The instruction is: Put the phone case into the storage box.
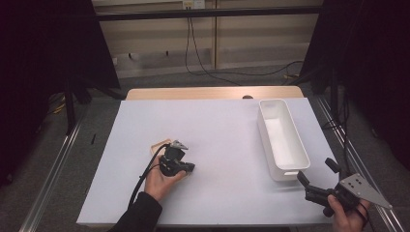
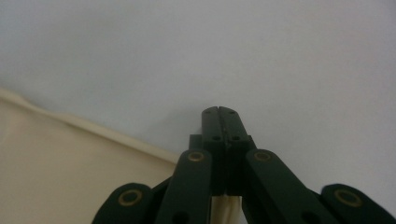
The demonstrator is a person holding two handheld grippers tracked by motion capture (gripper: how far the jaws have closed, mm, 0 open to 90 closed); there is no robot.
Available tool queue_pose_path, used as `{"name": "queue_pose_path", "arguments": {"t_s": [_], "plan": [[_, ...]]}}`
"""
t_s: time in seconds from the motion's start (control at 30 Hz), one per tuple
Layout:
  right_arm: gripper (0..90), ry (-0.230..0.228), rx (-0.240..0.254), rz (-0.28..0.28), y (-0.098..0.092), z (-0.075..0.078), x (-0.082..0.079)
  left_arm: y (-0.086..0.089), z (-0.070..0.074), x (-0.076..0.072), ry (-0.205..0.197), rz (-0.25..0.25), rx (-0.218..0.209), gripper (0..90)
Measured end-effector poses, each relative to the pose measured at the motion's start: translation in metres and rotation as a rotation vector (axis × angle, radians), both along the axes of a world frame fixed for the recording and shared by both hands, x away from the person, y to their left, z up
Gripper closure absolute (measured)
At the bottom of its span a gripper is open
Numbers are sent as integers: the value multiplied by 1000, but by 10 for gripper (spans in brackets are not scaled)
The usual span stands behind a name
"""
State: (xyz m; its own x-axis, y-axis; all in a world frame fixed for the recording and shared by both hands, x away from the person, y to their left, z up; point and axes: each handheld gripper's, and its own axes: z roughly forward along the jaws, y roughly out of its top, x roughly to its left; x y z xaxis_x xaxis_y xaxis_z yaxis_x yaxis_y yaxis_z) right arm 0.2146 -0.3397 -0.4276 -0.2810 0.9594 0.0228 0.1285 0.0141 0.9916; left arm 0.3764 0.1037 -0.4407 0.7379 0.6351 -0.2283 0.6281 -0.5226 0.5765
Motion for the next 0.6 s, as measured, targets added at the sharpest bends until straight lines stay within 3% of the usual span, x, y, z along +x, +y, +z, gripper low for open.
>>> {"name": "queue_pose_path", "arguments": {"t_s": [0.6], "plan": [[0, 2, -1, -1, 0, 0, 0, 26, 1, -22, 6, -1, -10, 900]]}}
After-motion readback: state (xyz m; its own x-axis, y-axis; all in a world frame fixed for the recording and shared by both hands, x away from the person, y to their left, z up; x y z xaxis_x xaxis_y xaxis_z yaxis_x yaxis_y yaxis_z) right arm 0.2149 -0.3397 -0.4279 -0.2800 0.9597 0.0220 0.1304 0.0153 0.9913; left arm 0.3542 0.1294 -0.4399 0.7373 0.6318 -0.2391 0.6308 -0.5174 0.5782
